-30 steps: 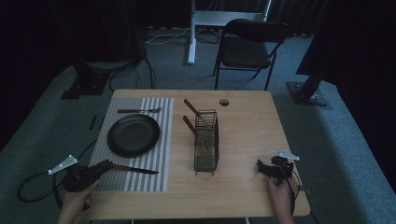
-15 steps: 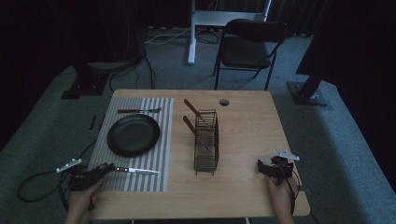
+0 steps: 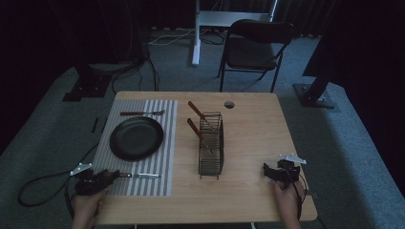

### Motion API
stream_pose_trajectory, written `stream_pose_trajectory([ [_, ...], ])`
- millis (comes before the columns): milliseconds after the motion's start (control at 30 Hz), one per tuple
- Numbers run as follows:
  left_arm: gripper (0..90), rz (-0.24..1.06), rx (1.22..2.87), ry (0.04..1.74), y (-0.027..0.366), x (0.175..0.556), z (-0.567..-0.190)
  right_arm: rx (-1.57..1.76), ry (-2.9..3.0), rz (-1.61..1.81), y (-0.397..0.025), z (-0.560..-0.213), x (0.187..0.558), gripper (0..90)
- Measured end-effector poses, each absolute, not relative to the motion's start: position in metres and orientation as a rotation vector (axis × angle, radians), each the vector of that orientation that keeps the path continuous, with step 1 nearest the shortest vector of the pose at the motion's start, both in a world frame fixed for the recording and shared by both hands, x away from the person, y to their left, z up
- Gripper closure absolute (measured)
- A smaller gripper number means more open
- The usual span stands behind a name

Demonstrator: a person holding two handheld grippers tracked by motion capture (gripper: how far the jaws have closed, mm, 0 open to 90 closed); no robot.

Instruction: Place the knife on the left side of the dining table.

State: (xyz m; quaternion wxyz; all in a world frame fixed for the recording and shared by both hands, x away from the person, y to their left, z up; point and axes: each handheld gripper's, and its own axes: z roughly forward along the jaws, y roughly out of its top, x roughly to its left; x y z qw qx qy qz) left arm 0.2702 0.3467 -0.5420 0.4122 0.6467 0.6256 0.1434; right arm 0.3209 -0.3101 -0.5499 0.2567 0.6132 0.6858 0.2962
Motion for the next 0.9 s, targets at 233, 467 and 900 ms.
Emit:
stream_pose_trajectory([
  [233, 22.5, 0.509, 1.732, 1.609, 0.329, 0.271, -0.540, 1.665, 1.861, 0.804, -0.310, -0.550, 0.321, 12.6],
  [467, 9.1, 0.508, 1.739, 1.607, 0.332, 0.264, -0.536, 1.664, 1.861, 0.804, -0.310, -0.550, 0.321, 12.6],
  [900, 0.5, 0.609, 1.815, 1.599, 0.326, 0.242, -0.544, 1.664, 1.861, 0.804, -0.310, -0.550, 0.321, 12.6],
])
